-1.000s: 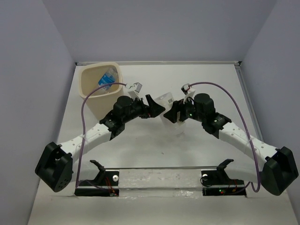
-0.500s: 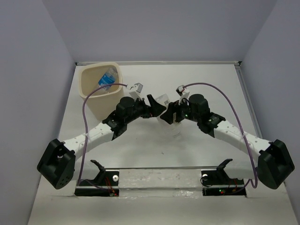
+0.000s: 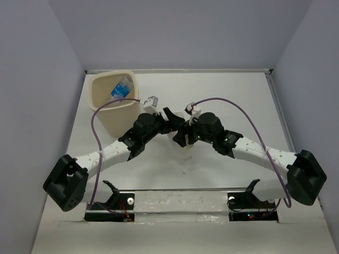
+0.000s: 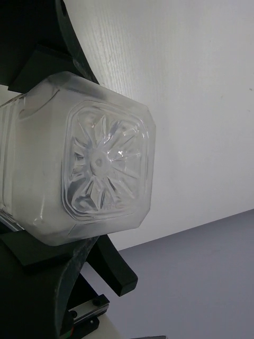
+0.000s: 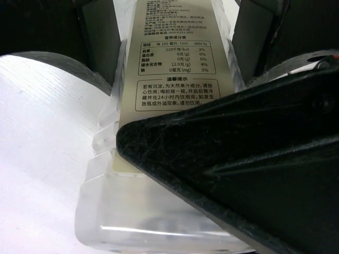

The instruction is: Put the plastic bottles in the bin

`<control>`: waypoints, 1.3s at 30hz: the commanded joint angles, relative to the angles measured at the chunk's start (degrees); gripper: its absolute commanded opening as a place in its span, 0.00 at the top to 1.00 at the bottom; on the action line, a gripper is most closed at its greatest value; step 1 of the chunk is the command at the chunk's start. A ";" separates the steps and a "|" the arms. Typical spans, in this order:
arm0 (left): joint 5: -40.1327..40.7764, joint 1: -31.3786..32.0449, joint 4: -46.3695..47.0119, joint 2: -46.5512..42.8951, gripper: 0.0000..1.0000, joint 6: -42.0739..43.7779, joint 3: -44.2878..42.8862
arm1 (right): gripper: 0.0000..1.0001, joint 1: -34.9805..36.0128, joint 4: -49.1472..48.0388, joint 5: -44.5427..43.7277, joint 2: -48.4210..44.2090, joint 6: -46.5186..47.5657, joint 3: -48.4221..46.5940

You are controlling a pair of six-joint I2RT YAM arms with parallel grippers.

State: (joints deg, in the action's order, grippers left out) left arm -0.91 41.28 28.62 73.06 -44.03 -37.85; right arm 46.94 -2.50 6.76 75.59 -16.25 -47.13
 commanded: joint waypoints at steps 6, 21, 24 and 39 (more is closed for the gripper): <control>6.79 0.83 2.25 -9.77 0.62 4.82 -4.32 | 0.11 2.81 -2.33 -3.95 -7.29 -0.71 -0.77; 18.36 -22.37 -28.53 -8.82 0.61 22.31 -47.30 | 0.00 2.81 0.48 -3.69 -23.38 1.84 5.38; 26.55 -26.67 -30.73 -6.18 0.60 26.62 -52.24 | 0.01 2.81 0.31 -4.30 -23.39 1.92 5.91; 42.59 -30.91 -13.25 -6.43 0.58 46.14 -33.54 | 0.02 2.81 -2.59 -2.28 -25.32 1.84 9.25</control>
State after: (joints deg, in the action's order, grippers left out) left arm 41.23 10.26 5.63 68.62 -3.55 -74.50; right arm 49.25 -0.86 3.53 51.64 -15.14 -38.39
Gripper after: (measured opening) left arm 0.884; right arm 0.983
